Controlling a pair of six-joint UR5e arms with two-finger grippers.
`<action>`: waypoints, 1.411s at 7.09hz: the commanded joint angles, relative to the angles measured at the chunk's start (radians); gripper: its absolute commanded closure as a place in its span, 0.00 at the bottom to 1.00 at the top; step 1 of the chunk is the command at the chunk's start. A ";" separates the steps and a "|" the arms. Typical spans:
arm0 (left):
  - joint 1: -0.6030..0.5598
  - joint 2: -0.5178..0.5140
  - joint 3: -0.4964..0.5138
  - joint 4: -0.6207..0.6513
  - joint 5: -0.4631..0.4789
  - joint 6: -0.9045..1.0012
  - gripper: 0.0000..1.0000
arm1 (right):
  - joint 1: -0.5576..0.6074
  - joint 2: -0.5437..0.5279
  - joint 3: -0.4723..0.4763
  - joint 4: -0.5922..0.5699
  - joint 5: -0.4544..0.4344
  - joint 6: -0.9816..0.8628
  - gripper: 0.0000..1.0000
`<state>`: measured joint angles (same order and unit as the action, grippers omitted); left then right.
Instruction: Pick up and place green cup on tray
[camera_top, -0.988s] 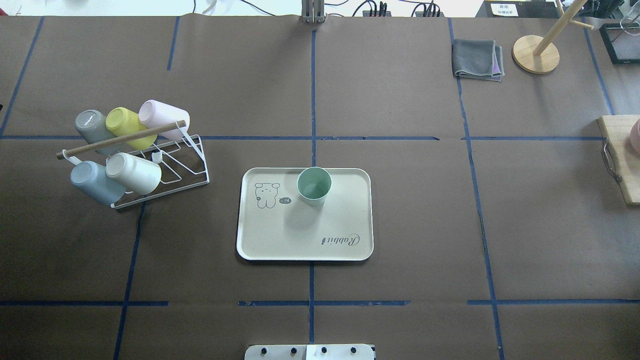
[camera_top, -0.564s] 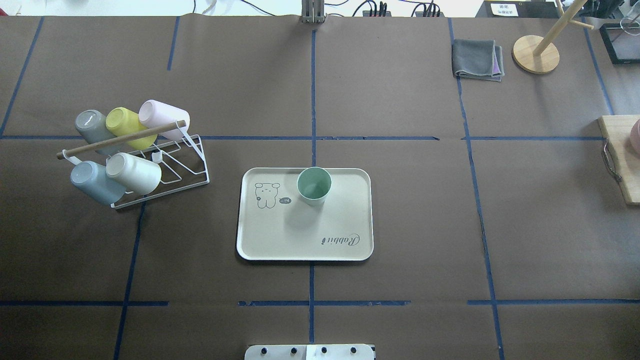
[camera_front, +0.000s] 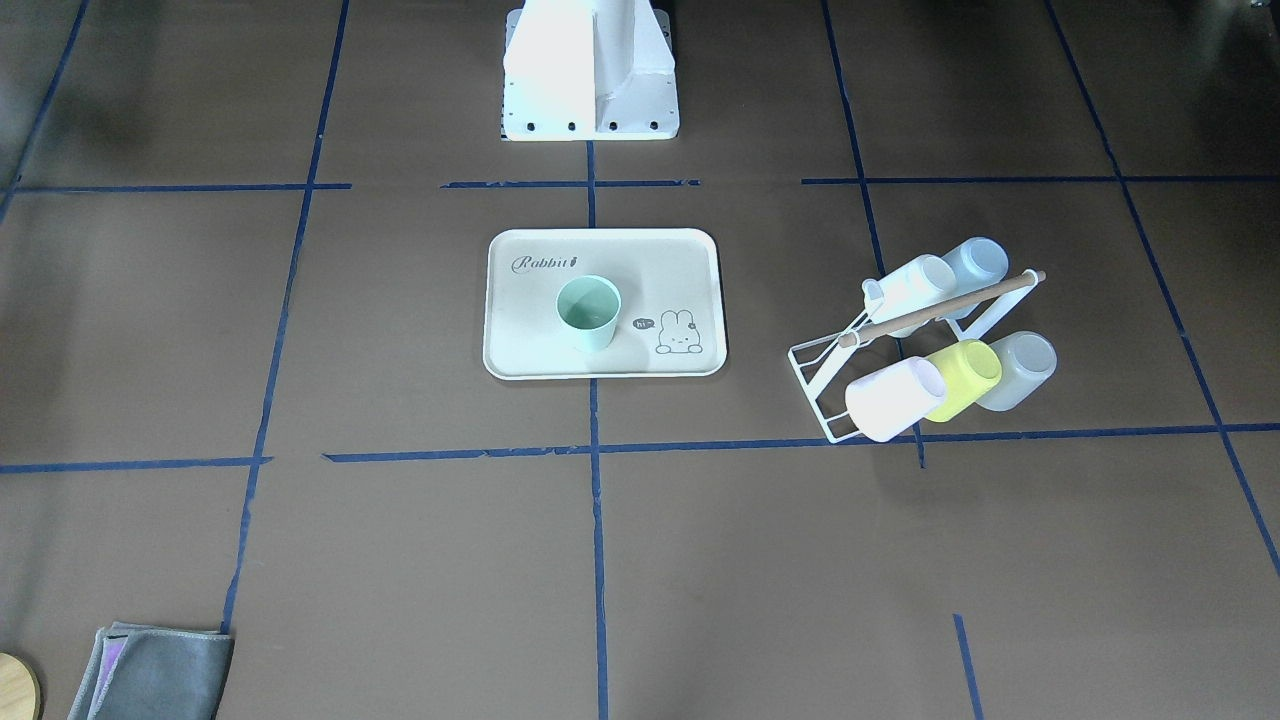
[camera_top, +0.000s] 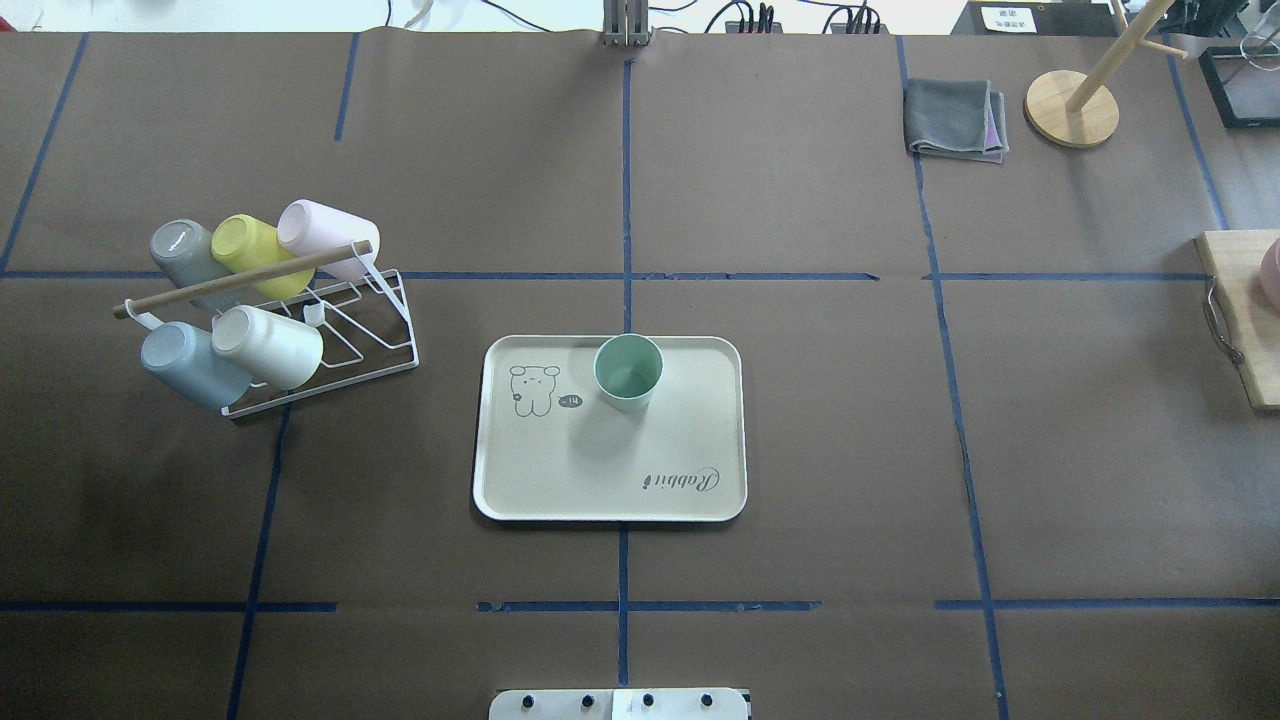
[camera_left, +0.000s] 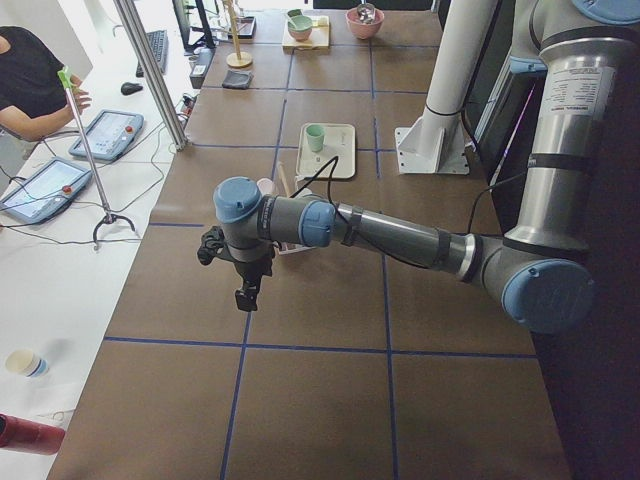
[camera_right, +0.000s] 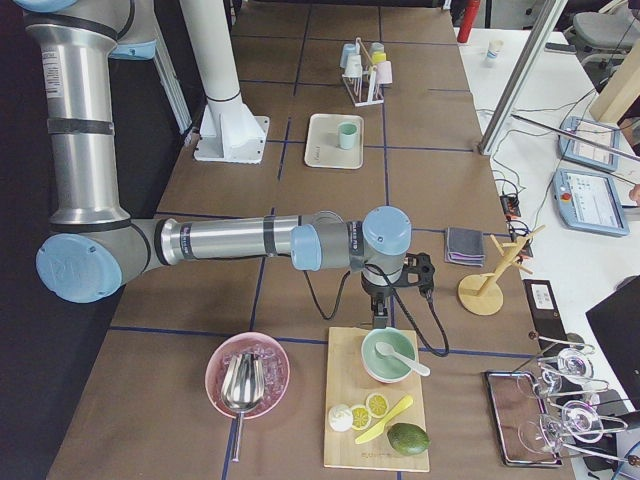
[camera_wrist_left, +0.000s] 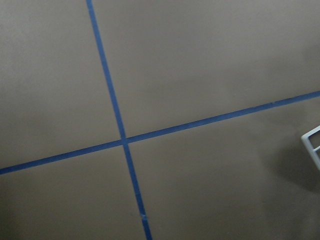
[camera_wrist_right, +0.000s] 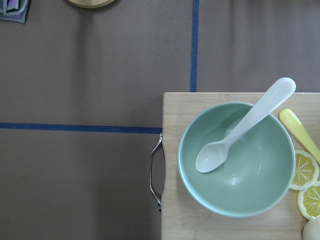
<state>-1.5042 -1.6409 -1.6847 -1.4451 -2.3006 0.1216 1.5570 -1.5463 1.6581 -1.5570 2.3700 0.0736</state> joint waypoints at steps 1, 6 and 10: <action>-0.002 0.026 0.116 -0.041 0.010 0.010 0.00 | 0.000 0.000 0.000 0.000 0.000 0.000 0.00; -0.066 0.068 0.105 -0.077 -0.154 -0.004 0.00 | 0.000 -0.006 -0.004 -0.001 0.025 0.000 0.00; -0.068 0.064 0.097 -0.075 -0.030 -0.010 0.00 | 0.000 -0.009 -0.006 -0.001 0.023 0.000 0.00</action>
<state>-1.5717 -1.5750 -1.5884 -1.5208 -2.3556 0.1145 1.5570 -1.5535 1.6532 -1.5585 2.3931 0.0736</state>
